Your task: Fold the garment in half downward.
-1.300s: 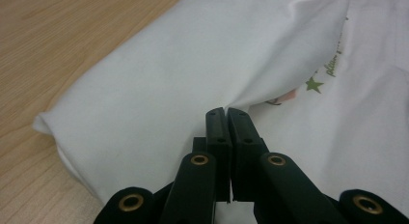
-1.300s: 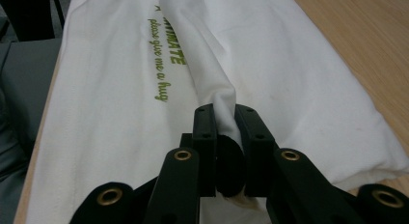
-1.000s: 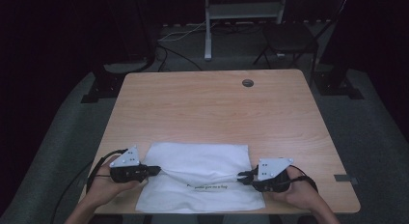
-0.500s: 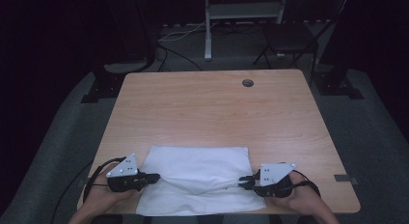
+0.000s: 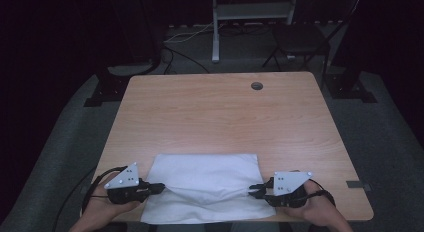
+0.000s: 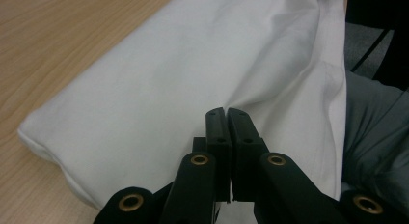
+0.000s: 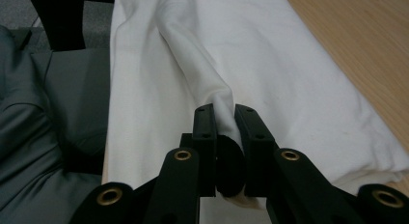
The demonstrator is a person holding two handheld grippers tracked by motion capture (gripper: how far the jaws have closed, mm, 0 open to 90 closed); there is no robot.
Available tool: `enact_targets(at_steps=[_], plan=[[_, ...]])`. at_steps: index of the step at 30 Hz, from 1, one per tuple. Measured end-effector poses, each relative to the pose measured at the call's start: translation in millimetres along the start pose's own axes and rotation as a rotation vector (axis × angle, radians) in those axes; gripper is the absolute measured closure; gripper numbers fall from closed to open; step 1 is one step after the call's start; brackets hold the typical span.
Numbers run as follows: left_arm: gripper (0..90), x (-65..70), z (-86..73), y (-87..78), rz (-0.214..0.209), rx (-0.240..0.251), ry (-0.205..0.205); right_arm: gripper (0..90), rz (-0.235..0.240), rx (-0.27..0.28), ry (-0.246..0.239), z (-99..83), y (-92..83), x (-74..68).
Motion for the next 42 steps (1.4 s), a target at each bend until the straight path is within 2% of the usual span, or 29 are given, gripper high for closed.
enact_targets(at_steps=[3, 17, 27, 32, 42], plan=[[88.9, 2.2, -0.5, -0.2, -0.005, 0.006, -0.003, 79.5, -0.004, 0.007, 0.015, 0.0, -1.3, -0.9], [88.8, 15.4, -4.2, -3.3, -0.015, 0.009, 0.008, 79.4, -0.005, 0.007, 0.009, -2.2, -7.1, -8.2], [88.7, 29.4, -9.0, -1.8, -0.037, -0.001, 0.02, 79.3, -0.011, -0.002, 0.017, -7.1, -14.0, -13.8], [88.6, 34.7, -10.1, -2.3, -0.047, -0.006, 0.025, 79.2, -0.016, -0.003, 0.002, -7.7, -17.3, -16.1], [88.5, 40.5, -17.0, 4.6, -0.061, -0.027, 0.021, 78.9, 0.004, -0.015, 0.022, -15.1, -16.1, -24.1]])
Point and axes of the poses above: each handheld gripper's, and its own axes: y roughly forward along the jaws, z roughly out of its top, x roughly to its right, the point moved 4 cm from there along y, roughly forward along the jaws, and after that the axes turned 6 degrees about -y, right-handed, at the moved point
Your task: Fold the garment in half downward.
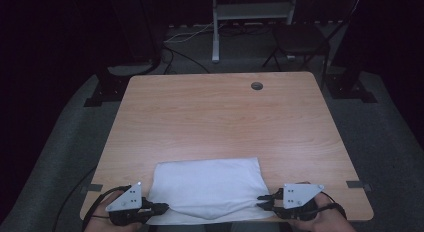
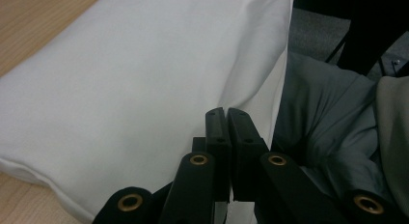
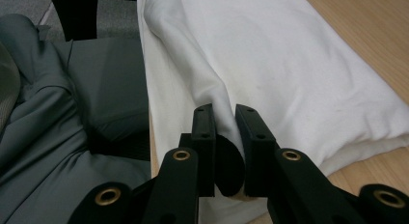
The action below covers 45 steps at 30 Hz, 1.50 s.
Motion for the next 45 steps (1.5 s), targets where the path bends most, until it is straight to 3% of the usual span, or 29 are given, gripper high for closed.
enact_targets(at_steps=[13, 32, 45], plan=[[88.4, 5.1, -3.5, 0.6, -0.01, 0.002, -0.005, 78.8, -0.005, 0.008, -0.001, 1.9, -5.7, -4.3], [86.4, 8.4, -12.1, 7.1, -0.03, -0.006, -0.025, 77.4, 0.012, -0.057, -0.021, -7.0, 0.6, -9.5], [83.9, 9.2, -15.5, 7.9, -0.037, -0.007, -0.031, 76.4, 0.014, -0.066, -0.019, -10.2, 2.2, -11.8]])
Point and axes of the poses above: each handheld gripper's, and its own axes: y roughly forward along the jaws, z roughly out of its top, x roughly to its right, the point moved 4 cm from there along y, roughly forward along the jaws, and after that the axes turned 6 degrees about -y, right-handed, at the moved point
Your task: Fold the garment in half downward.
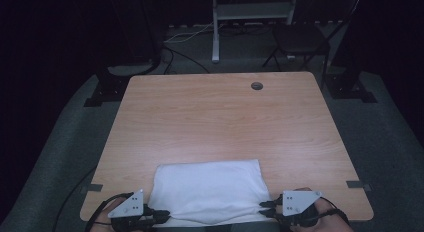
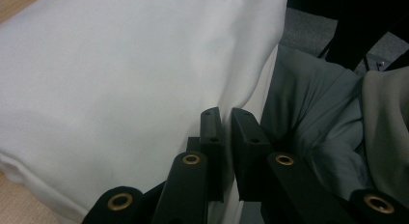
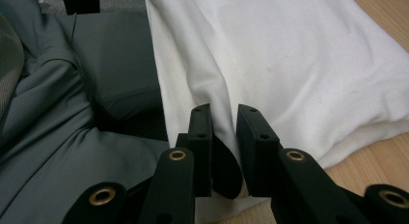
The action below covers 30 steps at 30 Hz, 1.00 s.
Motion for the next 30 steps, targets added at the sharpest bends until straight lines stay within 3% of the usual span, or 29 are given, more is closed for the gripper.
enact_targets(at_steps=[5, 7, 9, 11, 14, 16, 20, 23, 28, 30], plan=[[81.9, 0.5, -1.9, 1.7, -0.008, -0.008, -0.005, 72.9, 0.012, 0.001, 0.005, -0.4, -0.1, -0.4], [78.1, 0.6, -1.7, 2.4, -0.019, -0.001, -0.023, 65.4, 0.021, -0.002, 0.014, 0.2, -1.0, -0.4], [67.4, 0.2, 0.5, 2.0, -0.025, 0.018, -0.053, 59.9, 0.01, -0.003, 0.028, 1.3, -2.8, 1.6], [49.3, -1.3, 4.9, -0.4, -0.018, 0.036, -0.092, 54.9, -0.005, 0.014, 0.032, 3.4, -6.9, 5.6], [35.6, -4.8, 12.0, -6.2, -0.007, 0.074, -0.102, 44.8, -0.042, 0.07, 0.049, 8.7, -16.1, 15.3], [30.3, -9.5, 18.0, -11.9, -0.01, 0.11, -0.11, 37.9, -0.091, 0.097, 0.094, 12.1, -22.6, 25.3], [30.3, -33.0, 28.6, -21.5, 0.015, 0.186, -0.162, 35.2, -0.213, 0.13, 0.157, 14.6, -30.0, 54.8], [30.3, -62.5, 31.5, -20.9, 0.096, 0.198, -0.228, 33.7, -0.272, 0.12, 0.207, 14.8, -22.9, 77.0], [30.3, -112.5, 32.0, -15.9, 0.174, 0.192, -0.338, 35.1, -0.279, 0.051, 0.257, 11.7, -0.3, 106.9], [30.3, -128.5, 31.4, -12.8, 0.232, 0.153, -0.347, 35.5, -0.303, 0.044, 0.286, 10.9, 4.8, 117.8]])
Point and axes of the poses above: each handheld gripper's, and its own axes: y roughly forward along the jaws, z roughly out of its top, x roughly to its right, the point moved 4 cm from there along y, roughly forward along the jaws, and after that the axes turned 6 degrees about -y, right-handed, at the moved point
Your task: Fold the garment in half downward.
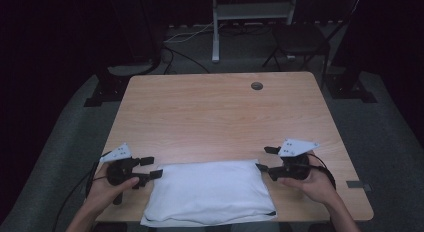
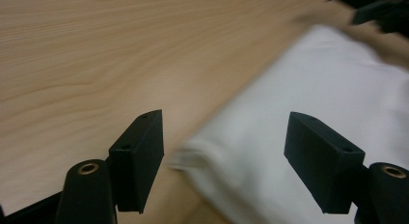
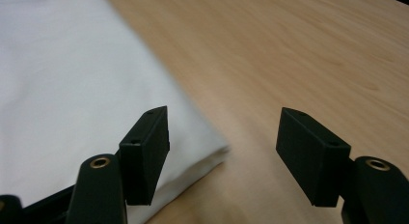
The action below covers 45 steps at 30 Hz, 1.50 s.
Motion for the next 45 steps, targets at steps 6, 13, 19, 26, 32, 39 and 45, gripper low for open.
enact_targets(at_steps=[6, 13, 19, 26, 32, 39, 45], plan=[[30.3, -5.9, 3.4, 18.5, 0.071, -0.062, 0.025, 35.6, -0.075, -0.07, -0.02, -1.4, 20.1, 9.9], [30.3, 3.9, -3.0, 21.1, 0.094, -0.092, 0.085, 35.5, -0.099, -0.122, -0.105, -5.1, 27.3, -1.5], [30.4, 5.6, -8.2, 20.2, 0.13, -0.106, 0.132, 35.7, -0.106, -0.164, -0.165, -8.6, 27.1, -9.5], [30.5, 20.7, 1.7, 19.5, 0.03, -0.058, 0.144, 42.6, -0.051, -0.064, -0.093, -0.6, 21.6, -5.8], [43.8, 21.2, -6.2, 24.6, 0.014, -0.114, 0.172, 55.4, 0.043, -0.117, -0.11, -9.7, 31.4, -14.3], [59.9, 20.8, -11.1, 24.3, -0.021, -0.102, 0.151, 65.7, 0.056, -0.101, -0.101, -12.1, 29.5, -19.4], [76.7, 18.6, -5.7, 27.1, -0.001, -0.136, 0.132, 71.0, 0.042, -0.113, -0.107, -10.3, 31.2, -20.0]])
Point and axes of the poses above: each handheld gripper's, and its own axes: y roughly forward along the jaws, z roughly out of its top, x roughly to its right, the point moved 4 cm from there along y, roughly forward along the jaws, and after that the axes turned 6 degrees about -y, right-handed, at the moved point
